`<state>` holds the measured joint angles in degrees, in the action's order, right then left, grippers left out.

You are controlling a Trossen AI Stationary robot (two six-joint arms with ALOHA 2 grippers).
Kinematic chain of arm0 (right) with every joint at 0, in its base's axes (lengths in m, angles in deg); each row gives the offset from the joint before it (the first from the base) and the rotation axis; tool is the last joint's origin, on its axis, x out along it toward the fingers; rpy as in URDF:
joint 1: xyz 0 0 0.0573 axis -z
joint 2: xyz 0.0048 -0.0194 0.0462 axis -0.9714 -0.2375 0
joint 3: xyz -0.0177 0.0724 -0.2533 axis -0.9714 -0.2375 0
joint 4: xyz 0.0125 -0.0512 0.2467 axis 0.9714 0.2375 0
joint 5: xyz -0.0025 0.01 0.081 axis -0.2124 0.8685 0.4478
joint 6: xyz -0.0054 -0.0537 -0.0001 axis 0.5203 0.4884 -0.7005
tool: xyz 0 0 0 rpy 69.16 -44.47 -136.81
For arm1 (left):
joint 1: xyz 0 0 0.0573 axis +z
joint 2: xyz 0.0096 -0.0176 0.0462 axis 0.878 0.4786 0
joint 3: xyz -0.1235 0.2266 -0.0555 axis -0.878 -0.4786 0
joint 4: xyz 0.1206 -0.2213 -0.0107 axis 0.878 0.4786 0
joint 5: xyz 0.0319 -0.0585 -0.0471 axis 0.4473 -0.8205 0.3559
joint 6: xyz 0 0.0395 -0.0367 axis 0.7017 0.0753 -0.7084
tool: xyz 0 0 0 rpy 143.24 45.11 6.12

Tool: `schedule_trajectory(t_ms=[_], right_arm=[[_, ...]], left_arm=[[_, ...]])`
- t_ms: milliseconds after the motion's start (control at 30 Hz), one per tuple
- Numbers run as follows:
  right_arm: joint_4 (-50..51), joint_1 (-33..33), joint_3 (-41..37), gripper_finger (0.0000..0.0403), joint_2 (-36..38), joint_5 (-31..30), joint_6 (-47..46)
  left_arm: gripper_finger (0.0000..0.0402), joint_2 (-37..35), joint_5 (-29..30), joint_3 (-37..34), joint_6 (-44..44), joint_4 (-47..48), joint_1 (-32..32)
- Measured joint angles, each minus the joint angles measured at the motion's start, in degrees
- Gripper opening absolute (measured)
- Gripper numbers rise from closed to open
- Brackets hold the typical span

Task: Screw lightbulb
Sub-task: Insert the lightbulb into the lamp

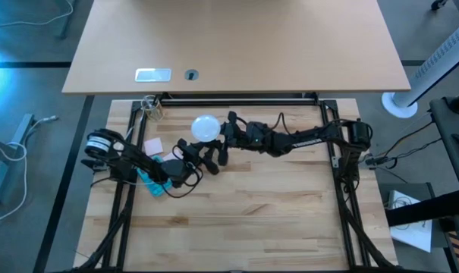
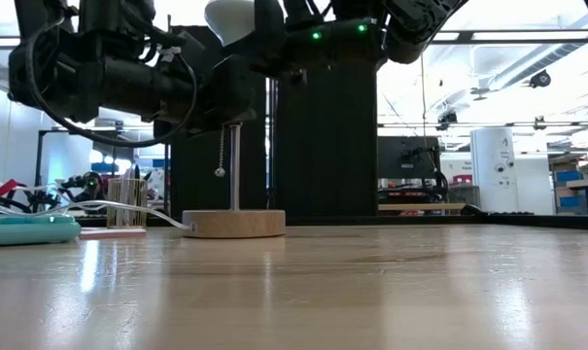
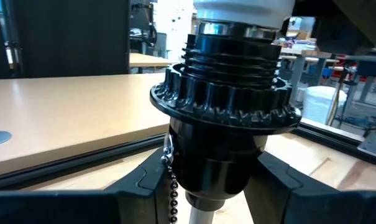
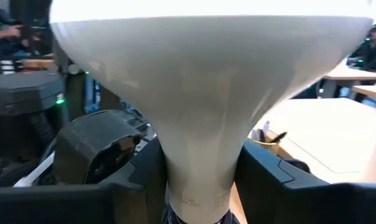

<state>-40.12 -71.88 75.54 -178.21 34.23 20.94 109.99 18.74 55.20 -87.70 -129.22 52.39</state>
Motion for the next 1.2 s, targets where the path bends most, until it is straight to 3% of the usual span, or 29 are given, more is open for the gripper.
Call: schedule_trajectory(t_ms=[300,700,967,1200], right_arm=[[0.82,2.71,0.03,0.0148,0.31,13.08,-0.34],[-1.87,6.10,0.11,0.0146,0.31,31.82,-2.00],[-1.43,6.18,0.09,0.0142,0.33,31.86,-1.94],[-2.11,6.01,0.20,0.0146,0.40,25.52,-1.81]], left_arm=[[0.0140,-3.27,-8.53,-2.23,1.19,0.97,0.02],[0.0140,-9.72,-24.08,-5.54,-2.45,2.96,0.99],[0.0140,-10.19,-23.18,-4.35,-1.90,5.79,1.38],[0.0140,-12.49,-18.38,-4.57,-0.17,6.08,1.38]])
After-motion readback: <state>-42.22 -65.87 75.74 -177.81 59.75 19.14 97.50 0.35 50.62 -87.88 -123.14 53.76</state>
